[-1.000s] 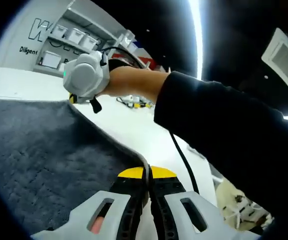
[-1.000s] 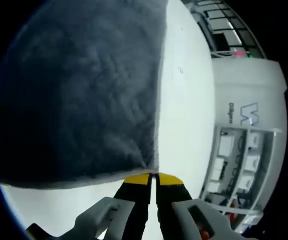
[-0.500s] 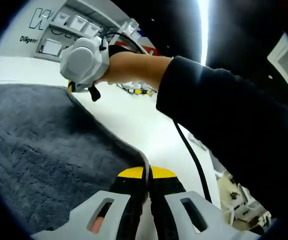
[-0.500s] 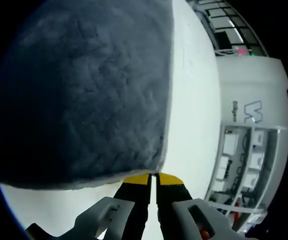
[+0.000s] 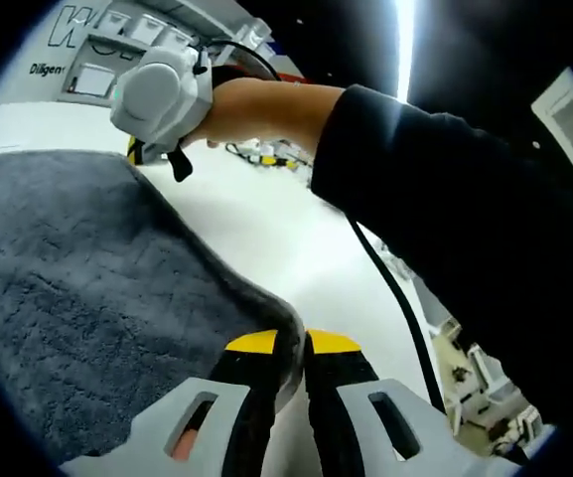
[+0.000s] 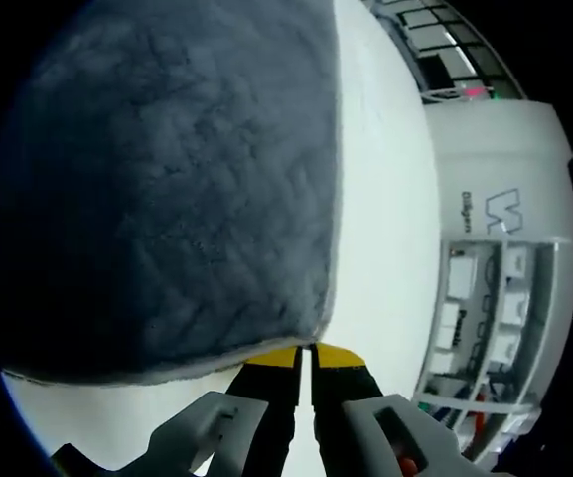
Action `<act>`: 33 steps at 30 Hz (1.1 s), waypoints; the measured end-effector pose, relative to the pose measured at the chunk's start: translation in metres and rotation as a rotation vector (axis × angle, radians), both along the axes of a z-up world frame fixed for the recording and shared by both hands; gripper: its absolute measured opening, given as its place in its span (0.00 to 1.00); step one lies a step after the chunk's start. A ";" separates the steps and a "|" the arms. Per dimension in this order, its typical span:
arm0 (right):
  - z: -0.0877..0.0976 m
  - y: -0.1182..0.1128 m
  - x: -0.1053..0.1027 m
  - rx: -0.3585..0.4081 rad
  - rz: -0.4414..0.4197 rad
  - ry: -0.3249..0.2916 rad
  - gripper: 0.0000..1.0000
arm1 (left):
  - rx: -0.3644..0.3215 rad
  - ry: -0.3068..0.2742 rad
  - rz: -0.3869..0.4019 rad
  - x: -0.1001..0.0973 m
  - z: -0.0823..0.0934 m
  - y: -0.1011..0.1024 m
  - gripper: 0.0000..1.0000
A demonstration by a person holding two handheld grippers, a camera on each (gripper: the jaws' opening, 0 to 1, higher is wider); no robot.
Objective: Open the folded towel by lifting each exposed corner and separating the folded layers until the towel lies flat within the target outline without major curled edges
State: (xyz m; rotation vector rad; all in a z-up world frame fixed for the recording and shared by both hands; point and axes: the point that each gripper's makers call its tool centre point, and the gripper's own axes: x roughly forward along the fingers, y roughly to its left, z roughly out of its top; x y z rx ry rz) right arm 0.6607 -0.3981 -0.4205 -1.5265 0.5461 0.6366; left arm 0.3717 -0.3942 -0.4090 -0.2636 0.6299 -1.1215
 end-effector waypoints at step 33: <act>0.181 -0.032 -0.062 0.604 -0.421 -0.300 1.00 | 0.163 -0.653 0.041 0.046 0.120 0.150 1.00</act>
